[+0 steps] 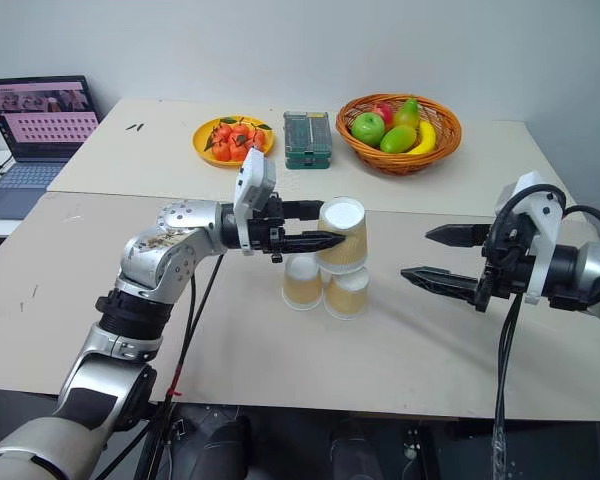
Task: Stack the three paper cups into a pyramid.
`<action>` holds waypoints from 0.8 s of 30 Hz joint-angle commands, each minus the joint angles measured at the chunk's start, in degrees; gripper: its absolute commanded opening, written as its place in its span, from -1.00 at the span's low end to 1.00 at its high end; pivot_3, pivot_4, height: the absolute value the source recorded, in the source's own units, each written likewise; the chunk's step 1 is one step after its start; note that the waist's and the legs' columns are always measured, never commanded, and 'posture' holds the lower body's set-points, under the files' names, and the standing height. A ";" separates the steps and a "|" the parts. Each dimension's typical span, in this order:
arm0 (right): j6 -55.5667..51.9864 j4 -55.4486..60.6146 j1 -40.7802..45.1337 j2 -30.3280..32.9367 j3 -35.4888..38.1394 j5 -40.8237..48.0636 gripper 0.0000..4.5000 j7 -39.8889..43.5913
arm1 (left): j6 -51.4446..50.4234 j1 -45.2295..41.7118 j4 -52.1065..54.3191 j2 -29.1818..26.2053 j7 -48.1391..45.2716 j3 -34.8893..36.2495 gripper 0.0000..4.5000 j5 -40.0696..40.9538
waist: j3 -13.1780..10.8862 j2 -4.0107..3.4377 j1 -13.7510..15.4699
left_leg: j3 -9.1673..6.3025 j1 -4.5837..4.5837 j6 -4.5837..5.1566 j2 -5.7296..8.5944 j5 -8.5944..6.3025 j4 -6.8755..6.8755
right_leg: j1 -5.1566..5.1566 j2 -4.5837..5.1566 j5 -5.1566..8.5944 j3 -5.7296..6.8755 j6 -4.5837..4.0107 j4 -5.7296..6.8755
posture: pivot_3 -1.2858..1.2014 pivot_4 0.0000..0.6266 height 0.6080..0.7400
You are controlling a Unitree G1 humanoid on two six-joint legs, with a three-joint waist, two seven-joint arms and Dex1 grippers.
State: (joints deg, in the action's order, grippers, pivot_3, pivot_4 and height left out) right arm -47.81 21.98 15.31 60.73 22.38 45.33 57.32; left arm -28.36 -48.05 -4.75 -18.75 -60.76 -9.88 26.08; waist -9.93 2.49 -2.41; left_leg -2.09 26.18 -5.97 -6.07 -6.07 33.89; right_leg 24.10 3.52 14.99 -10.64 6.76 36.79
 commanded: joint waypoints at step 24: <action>0.57 -0.64 4.65 1.47 -0.89 0.18 1.00 -0.90 | 2.60 1.71 1.60 -0.02 -0.21 0.00 0.98 -1.87 | 0.00 -0.01 0.01 | -0.06 0.00 0.00 0.00 0.00 -0.01 | -0.02 0.00 0.01 0.06 -0.04 0.00 | 0.03 -0.52 1.00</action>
State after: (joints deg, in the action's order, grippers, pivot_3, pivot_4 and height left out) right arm -47.89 21.29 18.90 61.21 20.79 45.67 56.28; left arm -26.46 -46.07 -4.37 -19.04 -60.78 -10.20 24.04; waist -9.92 2.49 -2.40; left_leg -2.15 26.18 -5.97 -6.07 -6.07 33.89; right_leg 24.08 3.52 15.00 -10.57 6.72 36.80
